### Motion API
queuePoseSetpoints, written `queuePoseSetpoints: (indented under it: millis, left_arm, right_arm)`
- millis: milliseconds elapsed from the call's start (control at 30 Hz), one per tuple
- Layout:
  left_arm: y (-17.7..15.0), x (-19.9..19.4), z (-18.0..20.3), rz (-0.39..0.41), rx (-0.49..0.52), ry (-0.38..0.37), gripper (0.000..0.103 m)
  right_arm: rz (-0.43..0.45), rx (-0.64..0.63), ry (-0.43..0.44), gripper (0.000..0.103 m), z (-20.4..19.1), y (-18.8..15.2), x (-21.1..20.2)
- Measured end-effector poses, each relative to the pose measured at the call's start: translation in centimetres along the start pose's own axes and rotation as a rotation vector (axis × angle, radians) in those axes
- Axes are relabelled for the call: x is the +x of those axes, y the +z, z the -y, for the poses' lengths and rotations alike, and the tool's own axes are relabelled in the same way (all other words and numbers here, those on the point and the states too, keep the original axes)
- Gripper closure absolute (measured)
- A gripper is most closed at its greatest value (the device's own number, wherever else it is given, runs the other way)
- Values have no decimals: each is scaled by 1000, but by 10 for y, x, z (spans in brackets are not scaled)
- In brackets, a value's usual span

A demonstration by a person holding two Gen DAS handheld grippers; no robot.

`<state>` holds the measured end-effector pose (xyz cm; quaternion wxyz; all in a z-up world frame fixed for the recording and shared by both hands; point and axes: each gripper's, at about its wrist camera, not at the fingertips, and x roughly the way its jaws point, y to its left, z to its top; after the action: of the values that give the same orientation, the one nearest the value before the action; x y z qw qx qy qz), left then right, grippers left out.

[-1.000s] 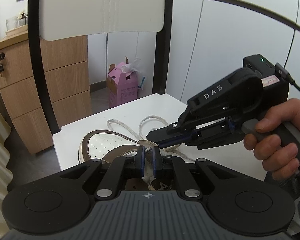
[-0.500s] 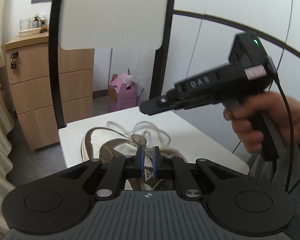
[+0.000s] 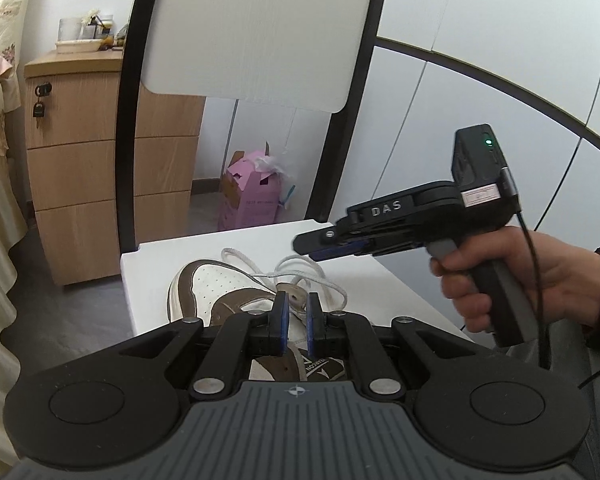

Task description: Lace up shoes with both hands

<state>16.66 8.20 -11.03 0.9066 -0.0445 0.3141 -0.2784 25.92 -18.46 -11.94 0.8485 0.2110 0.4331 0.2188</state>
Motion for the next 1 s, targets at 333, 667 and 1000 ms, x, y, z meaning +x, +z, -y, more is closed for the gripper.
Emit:
queuePoseSetpoints:
  millis: [333, 667, 1000]
  left_arm:
    - [5, 10, -6, -12, -37, -6, 93]
    - [11, 15, -32, 15, -199, -81, 87]
    - [8, 17, -85, 126, -592, -267, 71]
  right_arm:
    - [-107, -95, -27, 71, -4, -7, 35]
    - [-69, -66, 78, 100, -14, -5, 10]
    - [-38, -182, 217, 100, -50, -8, -24]
